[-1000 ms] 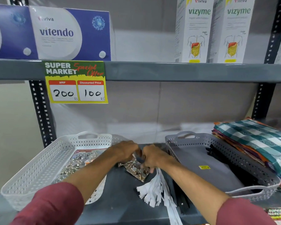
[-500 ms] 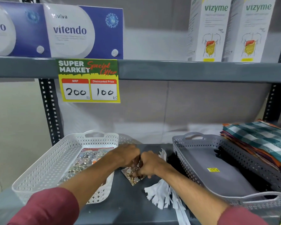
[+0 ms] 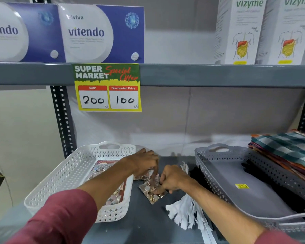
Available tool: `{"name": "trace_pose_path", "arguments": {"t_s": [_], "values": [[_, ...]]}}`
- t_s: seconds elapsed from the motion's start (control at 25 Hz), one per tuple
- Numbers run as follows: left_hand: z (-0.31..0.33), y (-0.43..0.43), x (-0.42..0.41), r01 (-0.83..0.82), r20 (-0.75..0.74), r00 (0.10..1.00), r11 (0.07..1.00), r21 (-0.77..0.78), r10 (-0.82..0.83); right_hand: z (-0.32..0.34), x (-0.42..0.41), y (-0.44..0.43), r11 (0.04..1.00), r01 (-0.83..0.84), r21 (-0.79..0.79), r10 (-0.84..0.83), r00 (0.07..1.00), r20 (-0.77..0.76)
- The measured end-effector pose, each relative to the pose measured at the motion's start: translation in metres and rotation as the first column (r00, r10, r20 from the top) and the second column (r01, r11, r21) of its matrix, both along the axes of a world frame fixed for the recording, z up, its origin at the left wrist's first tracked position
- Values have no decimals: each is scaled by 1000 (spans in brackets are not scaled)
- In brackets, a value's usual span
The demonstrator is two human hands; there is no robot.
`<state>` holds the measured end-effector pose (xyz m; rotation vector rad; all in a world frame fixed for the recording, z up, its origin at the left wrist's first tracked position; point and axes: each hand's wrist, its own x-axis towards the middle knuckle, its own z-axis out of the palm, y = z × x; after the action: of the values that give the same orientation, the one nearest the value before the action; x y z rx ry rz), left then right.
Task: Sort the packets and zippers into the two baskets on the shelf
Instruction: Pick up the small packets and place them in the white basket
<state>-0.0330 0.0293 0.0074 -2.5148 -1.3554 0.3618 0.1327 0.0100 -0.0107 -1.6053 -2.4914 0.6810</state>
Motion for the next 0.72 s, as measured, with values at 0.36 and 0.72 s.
{"name": "trace_pose_path", "arguments": {"t_s": [0.36, 0.72], "values": [[27, 11, -15, -6, 465, 885, 999, -54, 30, 41, 27, 15, 999, 33, -36, -37, 991, -128], [63, -9, -132, -266, 812, 560, 964, -11, 164, 83, -53, 55, 996, -40, 80, 59, 964, -260]]}}
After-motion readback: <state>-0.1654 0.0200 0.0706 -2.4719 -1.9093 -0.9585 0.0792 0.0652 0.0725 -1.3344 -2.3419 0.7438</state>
